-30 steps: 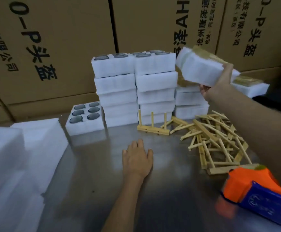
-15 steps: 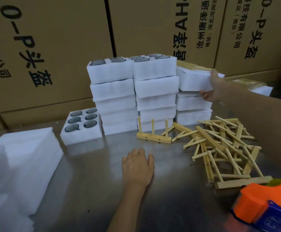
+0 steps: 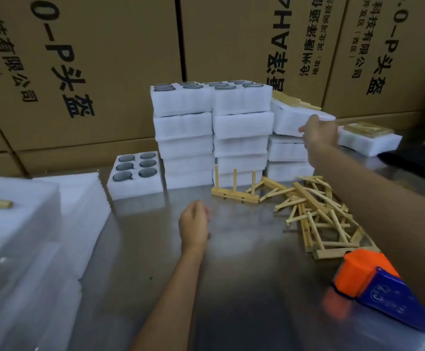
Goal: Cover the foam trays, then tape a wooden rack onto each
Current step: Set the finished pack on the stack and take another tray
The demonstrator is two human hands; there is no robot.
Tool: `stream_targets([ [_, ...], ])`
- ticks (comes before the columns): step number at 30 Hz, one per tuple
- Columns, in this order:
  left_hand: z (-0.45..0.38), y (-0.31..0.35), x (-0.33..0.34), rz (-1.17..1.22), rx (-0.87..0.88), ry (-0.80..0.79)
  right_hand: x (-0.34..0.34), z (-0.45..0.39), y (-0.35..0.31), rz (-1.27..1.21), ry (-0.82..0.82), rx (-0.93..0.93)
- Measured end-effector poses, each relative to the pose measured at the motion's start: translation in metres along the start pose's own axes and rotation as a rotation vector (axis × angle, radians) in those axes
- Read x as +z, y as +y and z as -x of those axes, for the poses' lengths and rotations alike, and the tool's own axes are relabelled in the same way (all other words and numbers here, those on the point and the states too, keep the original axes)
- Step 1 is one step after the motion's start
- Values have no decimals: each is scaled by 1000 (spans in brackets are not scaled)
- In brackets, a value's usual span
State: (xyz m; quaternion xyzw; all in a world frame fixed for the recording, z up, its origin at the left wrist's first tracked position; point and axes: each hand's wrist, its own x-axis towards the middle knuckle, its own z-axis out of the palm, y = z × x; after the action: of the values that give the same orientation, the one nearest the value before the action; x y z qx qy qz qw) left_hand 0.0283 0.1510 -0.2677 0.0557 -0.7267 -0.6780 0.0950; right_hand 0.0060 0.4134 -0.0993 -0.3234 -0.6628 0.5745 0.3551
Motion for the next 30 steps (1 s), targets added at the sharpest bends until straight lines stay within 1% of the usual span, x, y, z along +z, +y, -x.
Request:
stream_targets([
  [2, 0, 2, -9, 138, -23, 16, 11, 33, 7, 51, -48, -152],
  [3, 0, 0, -14, 192, -23, 0, 16, 49, 10, 66, -75, -203],
  [5, 6, -4, -23, 227, -19, -49, 27, 75, 14, 90, -137, -264],
  [8, 14, -7, -34, 288, -49, -95, 38, 97, 18, 222, -221, -327],
  [11, 20, -2, -45, 458, -151, -98, 49, 111, 22, 314, -366, -387],
  [15, 22, 2, -73, 809, -344, -146, 77, 139, 27, 359, -566, -472],
  [17, 16, 4, -94, 940, -391, -111, 100, 160, 35, 418, -746, -509],
  [20, 5, 5, -119, 1048, -382, -17, 145, 194, 53, 599, -1100, -483],
  [21, 3, 5, -124, 1071, -387, 8, 161, 202, 60, 667, -1163, -516],
  [22, 0, 4, -129, 1097, -396, 26, 178, 209, 65, 722, -1188, -581],
  [24, -6, 2, -133, 1157, -417, 33, 207, 219, 66, 751, -1153, -688],
  [25, -9, 2, -134, 1184, -423, 29, 221, 222, 66, 739, -1134, -697],
  [27, -16, 1, -135, 1208, -434, 23, 247, 222, 65, 747, -1131, -657],
  [30, -22, -3, -134, 1224, -444, 19, 273, 224, 70, 834, -1140, -620],
])
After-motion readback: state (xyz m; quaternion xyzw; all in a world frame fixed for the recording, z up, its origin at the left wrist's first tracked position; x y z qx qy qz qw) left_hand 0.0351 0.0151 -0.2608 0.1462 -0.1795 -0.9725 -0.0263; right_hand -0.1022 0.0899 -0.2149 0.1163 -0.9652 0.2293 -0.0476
